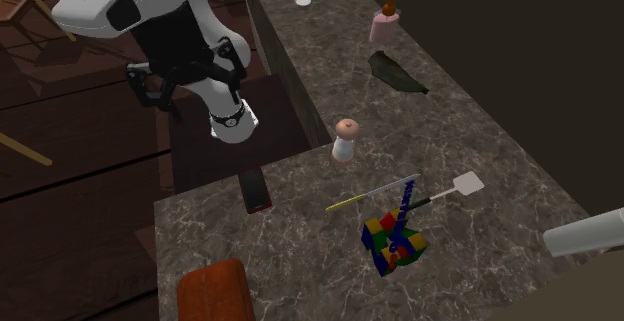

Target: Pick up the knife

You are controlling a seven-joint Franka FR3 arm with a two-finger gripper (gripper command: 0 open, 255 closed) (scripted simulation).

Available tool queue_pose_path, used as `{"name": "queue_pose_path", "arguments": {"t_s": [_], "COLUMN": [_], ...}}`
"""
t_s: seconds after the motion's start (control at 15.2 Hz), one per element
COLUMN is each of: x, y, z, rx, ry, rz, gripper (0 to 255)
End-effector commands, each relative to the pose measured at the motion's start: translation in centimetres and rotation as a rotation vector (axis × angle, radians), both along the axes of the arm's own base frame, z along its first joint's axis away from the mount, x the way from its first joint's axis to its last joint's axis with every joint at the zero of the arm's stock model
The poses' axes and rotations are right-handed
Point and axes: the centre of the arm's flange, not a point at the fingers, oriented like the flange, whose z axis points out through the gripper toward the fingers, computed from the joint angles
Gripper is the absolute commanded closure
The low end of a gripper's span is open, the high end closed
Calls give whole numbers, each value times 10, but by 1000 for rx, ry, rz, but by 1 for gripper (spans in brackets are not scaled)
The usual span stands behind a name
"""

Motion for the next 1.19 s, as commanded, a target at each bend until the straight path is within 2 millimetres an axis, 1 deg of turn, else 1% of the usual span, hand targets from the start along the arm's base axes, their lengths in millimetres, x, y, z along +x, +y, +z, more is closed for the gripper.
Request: {"name": "queue_pose_path", "arguments": {"t_s": [0.0, 0.26, 0.59, 0.86, 1.12], "x": [0, 37, 78, 106, 128], "y": [0, 20, 53, 83, 117], "z": [0, -32, -74, -107, -142], "rx": [0, -10, -23, -34, -44], "ry": [0, 8, 17, 25, 32], "rz": [0, 149, 336, 485, 635], "gripper": [0, 0, 0, 0, 0]}}
